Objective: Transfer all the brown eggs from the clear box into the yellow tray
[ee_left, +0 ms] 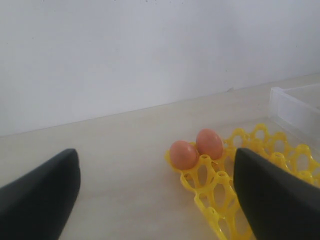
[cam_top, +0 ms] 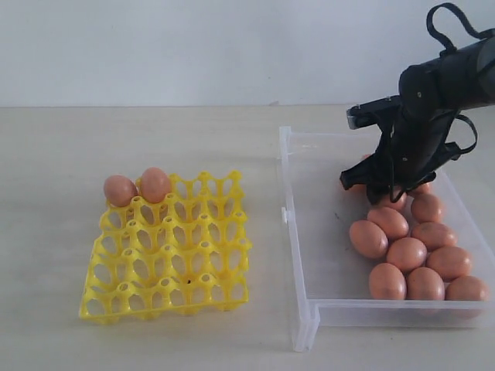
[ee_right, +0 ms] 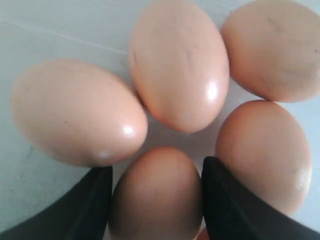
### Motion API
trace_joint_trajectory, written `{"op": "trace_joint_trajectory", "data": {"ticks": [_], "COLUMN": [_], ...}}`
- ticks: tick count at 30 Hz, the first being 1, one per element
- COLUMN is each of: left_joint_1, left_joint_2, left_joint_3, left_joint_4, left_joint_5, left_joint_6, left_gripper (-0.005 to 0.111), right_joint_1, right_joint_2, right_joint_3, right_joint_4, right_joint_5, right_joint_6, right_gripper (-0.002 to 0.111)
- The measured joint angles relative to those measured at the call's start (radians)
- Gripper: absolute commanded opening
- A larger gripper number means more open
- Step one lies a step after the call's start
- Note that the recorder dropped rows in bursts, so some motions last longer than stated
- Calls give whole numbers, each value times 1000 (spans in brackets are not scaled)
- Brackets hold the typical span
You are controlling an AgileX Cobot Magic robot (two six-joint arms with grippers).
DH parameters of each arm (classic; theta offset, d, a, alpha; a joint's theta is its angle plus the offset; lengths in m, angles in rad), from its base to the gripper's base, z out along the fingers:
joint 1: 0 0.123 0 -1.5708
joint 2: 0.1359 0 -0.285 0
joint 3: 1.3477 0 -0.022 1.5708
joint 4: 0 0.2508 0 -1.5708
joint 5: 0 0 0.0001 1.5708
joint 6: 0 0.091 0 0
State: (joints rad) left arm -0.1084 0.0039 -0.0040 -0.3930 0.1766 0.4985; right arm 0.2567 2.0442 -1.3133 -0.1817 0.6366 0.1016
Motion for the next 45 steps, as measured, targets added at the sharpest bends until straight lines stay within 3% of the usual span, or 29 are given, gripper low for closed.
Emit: {"op": "trace_joint_trajectory", "data": {"ticks": [4, 8, 13, 18, 21, 25, 30, 45], "left_joint_1": [0, 0, 0, 0, 0, 0, 0, 0], "left_joint_2": [0, 0, 0, 0, 0, 0, 0, 0], "left_joint_3": [0, 0, 0, 0, 0, 0, 0, 0], "left_joint_4": [0, 0, 0, 0, 0, 0, 0, 0], "left_joint_5": [0, 0, 0, 0, 0, 0, 0, 0], "left_joint_6": [0, 0, 0, 0, 0, 0, 0, 0], "left_gripper": [78, 78, 78, 78, 78, 78, 78, 78], "right_joint_1": [0, 0, 0, 0, 0, 0, 13, 305], "right_joint_2": [0, -12, -62, -75, -69, -58, -54, 98], "right_joint_3": [9, 115, 361, 617, 706, 737, 676, 360], "right_joint_4": [11, 67, 87, 89, 84, 10, -215, -237], "right_joint_5": [-114, -391, -880, -1506, -1745, -1818, -1831, -1848], "right_joint_6": [13, 22, 22, 18, -6, -22, 10, 147], "right_gripper": [0, 0, 0, 0, 0, 0, 0, 0]}}
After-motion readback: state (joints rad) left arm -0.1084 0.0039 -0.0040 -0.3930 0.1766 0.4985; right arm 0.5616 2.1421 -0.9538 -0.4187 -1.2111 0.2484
